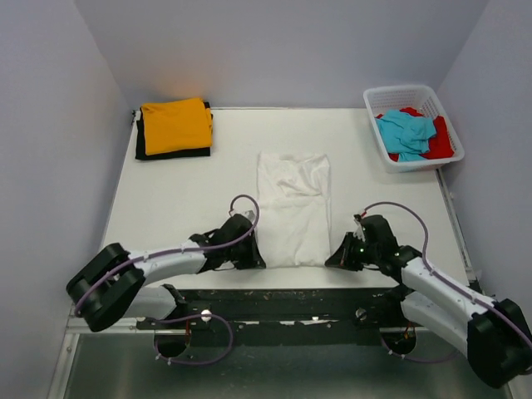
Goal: Fold and stack the t-shirts
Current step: Fold the long partially folded tshirt into a neat square
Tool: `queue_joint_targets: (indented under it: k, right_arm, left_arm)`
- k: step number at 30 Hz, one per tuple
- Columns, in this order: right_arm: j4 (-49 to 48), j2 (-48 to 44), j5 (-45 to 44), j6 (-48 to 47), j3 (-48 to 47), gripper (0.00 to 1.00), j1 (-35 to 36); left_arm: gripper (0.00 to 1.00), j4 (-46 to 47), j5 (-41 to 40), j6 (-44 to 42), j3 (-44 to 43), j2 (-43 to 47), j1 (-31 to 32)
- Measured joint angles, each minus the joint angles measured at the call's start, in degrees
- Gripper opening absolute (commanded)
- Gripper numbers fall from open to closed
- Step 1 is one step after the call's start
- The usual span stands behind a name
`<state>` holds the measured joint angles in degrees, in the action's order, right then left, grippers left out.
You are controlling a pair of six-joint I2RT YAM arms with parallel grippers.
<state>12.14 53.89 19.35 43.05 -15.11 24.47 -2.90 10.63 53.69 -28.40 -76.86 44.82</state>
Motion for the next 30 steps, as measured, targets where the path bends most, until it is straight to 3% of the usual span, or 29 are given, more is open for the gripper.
queue_joint_targets:
  k: [4, 7, 13, 20, 26, 30]
  right_arm:
    - [10.99, -11.87, 2.95, 0.81, -0.04, 0.01, 2.23]
    - [17.9, -19.19, 4.02, 0.9, -2.75, 0.01, 2.32]
    - [20.44, -21.27, 2.89, 1.01, -11.04, 0.01, 2.34]
    - [11.39, -19.32, -8.46, 2.97, -18.12, 0.01, 2.45]
    - [2.69, -3.67, -15.23, 2.91, -26.29, 0.01, 2.47]
    - [0.79, 5.07, -20.59, 1.55, -31.69, 0.01, 2.49]
  left_arm:
    - [0.0, -6.69, -4.17, 7.02, 6.71, 13.4, 8.33]
    - [0.0, -15.13, -8.94, 9.62, 5.66, 23.58, 13.81]
    - [0.0, -20.59, -15.78, 8.44, -0.79, 36.17, 15.65]
    - [0.0, -20.48, -21.2, 2.62, -8.41, 33.68, 11.5]
    - [0.0, -16.26, -17.29, -3.76, -15.93, 23.61, -3.06]
    - [0.0, -14.75, -13.09, -6.58, -20.55, 15.8, -9.01]
